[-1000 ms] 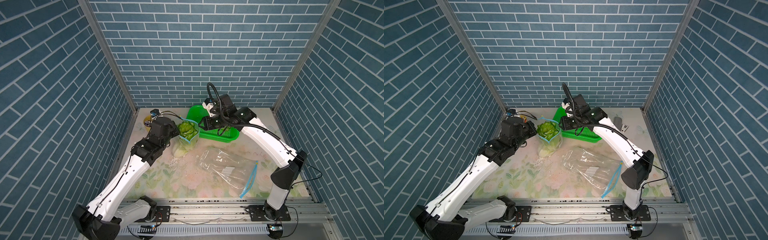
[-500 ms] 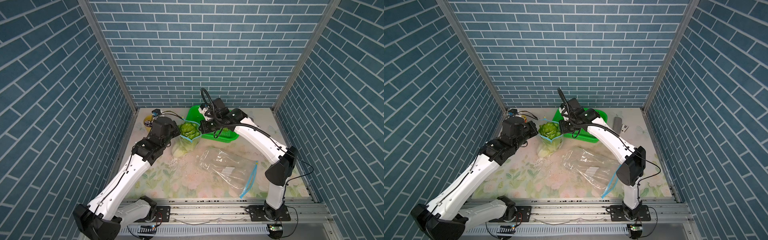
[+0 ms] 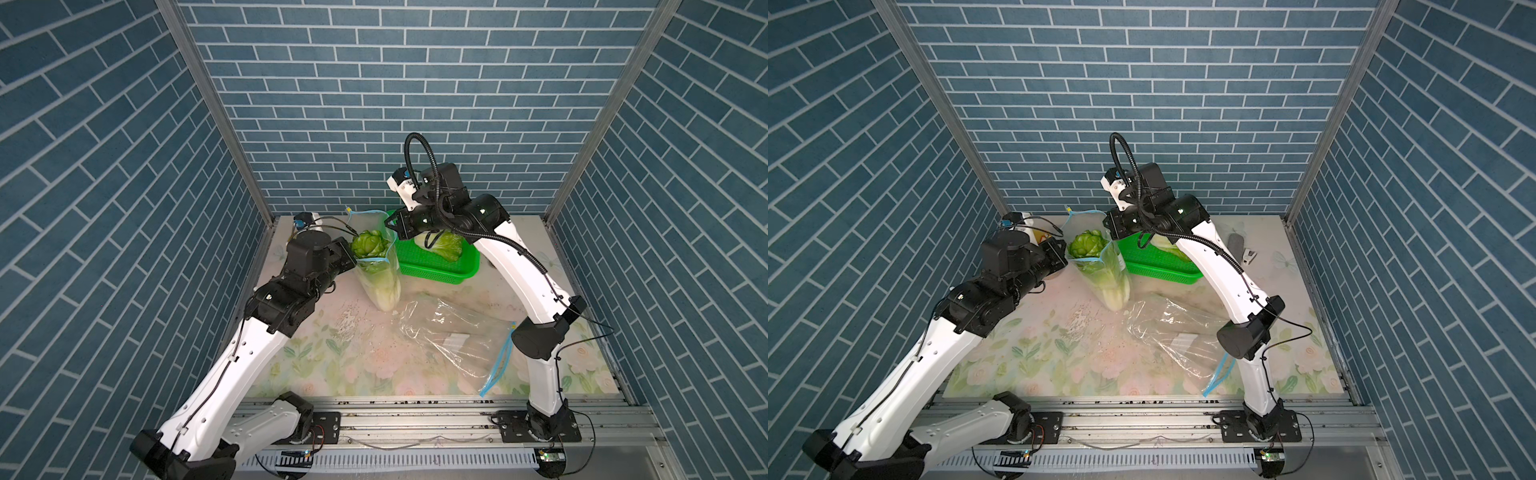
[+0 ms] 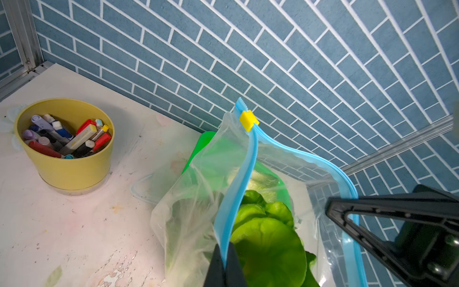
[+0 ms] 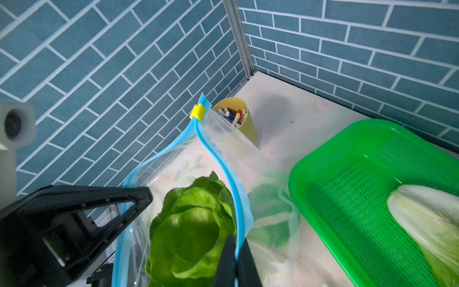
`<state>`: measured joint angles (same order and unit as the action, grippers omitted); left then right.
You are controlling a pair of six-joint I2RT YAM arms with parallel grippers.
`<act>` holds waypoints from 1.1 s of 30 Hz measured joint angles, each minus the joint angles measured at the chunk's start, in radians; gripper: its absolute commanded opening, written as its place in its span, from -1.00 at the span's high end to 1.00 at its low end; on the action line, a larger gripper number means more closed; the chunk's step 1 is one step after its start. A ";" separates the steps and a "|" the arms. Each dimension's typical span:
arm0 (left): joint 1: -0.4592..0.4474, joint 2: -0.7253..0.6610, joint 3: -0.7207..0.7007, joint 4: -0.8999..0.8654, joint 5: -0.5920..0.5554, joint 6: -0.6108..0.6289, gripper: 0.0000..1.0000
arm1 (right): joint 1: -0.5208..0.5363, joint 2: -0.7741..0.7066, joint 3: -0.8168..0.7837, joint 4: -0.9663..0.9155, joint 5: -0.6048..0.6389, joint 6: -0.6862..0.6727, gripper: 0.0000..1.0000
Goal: Put the chinese cabbages into a zipper bag and zip it
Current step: Adjust the zipper food storage bag at the center of the board.
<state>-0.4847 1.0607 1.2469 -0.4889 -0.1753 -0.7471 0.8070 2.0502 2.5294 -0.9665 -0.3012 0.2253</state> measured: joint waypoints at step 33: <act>0.000 0.074 -0.061 0.047 -0.113 -0.054 1.00 | 0.111 -0.405 -0.619 0.119 0.158 -0.012 -0.08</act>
<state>-0.4847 1.1347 1.1858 -0.4419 -0.2886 -0.8009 0.9176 1.6451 1.9106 -0.8478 -0.1436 0.2131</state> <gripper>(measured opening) 0.048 0.538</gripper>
